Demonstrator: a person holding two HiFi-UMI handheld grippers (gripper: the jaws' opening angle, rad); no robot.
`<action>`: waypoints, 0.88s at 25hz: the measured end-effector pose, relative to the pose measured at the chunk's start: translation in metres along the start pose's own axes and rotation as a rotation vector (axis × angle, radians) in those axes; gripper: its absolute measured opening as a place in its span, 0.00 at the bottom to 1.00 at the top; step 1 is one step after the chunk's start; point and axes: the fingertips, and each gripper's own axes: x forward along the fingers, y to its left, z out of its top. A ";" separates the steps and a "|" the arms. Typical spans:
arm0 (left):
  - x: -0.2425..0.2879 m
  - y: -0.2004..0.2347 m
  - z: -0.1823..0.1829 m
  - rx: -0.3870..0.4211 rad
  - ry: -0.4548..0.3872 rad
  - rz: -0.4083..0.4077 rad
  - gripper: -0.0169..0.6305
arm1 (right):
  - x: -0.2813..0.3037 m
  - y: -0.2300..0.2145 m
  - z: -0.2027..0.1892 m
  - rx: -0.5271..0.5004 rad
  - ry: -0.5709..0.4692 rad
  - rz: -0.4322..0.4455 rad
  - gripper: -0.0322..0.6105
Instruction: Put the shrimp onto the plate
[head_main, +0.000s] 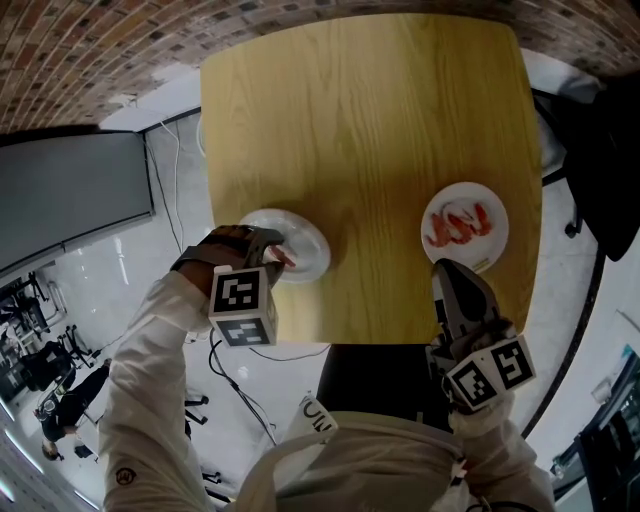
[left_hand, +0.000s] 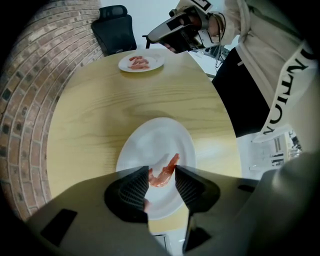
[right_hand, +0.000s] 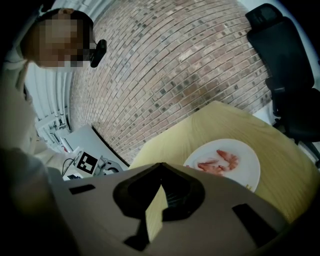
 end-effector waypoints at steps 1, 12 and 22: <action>-0.001 0.000 0.003 0.002 -0.002 0.002 0.29 | -0.003 -0.001 0.001 0.000 -0.003 -0.002 0.09; -0.020 0.002 0.063 0.037 -0.035 0.023 0.29 | -0.050 -0.032 0.011 0.013 -0.058 -0.041 0.09; -0.028 0.007 0.141 -0.001 -0.087 0.002 0.29 | -0.106 -0.074 0.020 0.046 -0.120 -0.095 0.09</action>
